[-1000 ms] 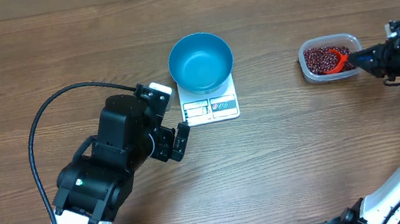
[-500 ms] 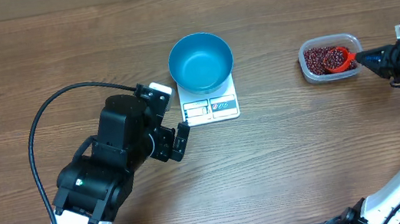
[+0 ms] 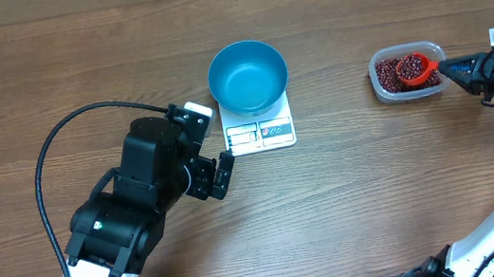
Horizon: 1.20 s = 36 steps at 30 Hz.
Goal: Scoop item into bowl and weigh 150g on scale
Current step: 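Tilt and drag the scoop through the beans to fill it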
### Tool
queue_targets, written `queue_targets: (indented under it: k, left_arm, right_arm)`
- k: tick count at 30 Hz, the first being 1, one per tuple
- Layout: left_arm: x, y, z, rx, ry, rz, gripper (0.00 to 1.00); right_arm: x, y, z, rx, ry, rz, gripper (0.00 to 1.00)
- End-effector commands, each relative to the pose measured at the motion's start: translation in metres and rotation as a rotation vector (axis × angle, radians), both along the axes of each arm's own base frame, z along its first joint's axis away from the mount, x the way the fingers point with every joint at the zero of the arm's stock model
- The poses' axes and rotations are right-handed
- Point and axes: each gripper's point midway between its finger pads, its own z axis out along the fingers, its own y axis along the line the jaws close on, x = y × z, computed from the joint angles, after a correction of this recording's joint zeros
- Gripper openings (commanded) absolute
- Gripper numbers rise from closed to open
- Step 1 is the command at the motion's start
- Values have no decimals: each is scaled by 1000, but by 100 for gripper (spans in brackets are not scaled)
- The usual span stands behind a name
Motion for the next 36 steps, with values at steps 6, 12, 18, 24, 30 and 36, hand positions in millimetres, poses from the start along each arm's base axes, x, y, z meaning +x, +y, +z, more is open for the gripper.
queue_targets:
  k: [6, 12, 18, 24, 30, 36]
  left_arm:
    - [-2, 0, 2, -5, -10, 2, 100]
    - [-2, 0, 2, -5, -10, 2, 99]
    - [-2, 0, 2, -5, -10, 2, 99]
    - [-2, 0, 2, -5, -10, 2, 99]
    - [-2, 0, 2, -5, -10, 2, 100]
    - [-2, 0, 2, -5, -10, 2, 99]
  right_arm:
    - [-1, 7, 12, 116, -31, -6, 4]
    - [-3, 11, 17, 162, -15, -8, 4]
    - [-10, 18, 25, 199, -35, 8, 4]
    - [-18, 31, 38, 245, -70, 33, 4]
    - [-20, 53, 45, 263, -80, 87, 4]
    - [-18, 85, 48, 275, -80, 167, 4]
